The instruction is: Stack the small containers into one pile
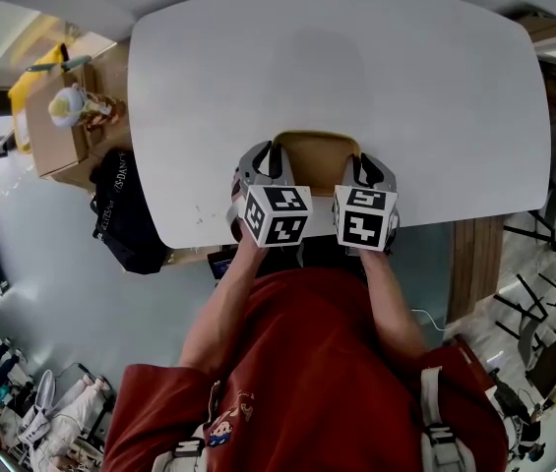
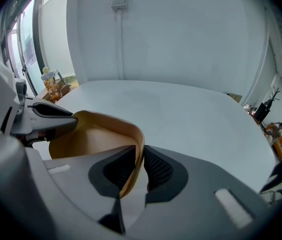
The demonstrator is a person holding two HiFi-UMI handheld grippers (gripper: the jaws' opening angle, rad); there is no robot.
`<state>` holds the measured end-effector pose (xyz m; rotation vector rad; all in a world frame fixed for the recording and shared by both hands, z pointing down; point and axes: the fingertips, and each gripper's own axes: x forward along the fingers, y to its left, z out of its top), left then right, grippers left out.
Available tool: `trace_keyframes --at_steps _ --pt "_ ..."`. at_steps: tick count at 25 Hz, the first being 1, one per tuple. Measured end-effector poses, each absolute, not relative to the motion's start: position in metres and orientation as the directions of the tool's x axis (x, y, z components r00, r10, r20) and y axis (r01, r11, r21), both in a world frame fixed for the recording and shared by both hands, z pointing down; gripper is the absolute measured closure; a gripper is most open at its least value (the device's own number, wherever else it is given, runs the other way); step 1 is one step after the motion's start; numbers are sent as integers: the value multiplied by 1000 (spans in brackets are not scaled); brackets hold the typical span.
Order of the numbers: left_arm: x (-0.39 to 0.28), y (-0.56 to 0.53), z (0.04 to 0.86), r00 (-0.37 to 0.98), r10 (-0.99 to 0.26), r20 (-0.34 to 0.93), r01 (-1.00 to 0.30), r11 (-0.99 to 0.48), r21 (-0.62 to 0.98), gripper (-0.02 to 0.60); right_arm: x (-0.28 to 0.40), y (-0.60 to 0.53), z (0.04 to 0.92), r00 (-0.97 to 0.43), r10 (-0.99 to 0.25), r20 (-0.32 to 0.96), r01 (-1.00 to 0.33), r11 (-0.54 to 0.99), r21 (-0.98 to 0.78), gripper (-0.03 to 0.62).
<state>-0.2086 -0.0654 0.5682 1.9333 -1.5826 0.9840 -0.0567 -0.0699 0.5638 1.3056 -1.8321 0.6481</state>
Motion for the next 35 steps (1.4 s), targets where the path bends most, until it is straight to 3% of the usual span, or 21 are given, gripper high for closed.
trace_keyframes --at_steps 8,35 --pt "-211 -63 580 74 -632 772 -970 -226 -92 491 -57 -69 573 -173 -519 837 -937 350 23 499" --pt "-213 -62 594 72 -616 784 -970 -228 -89 468 -59 -68 591 -176 -466 867 -927 376 14 484"
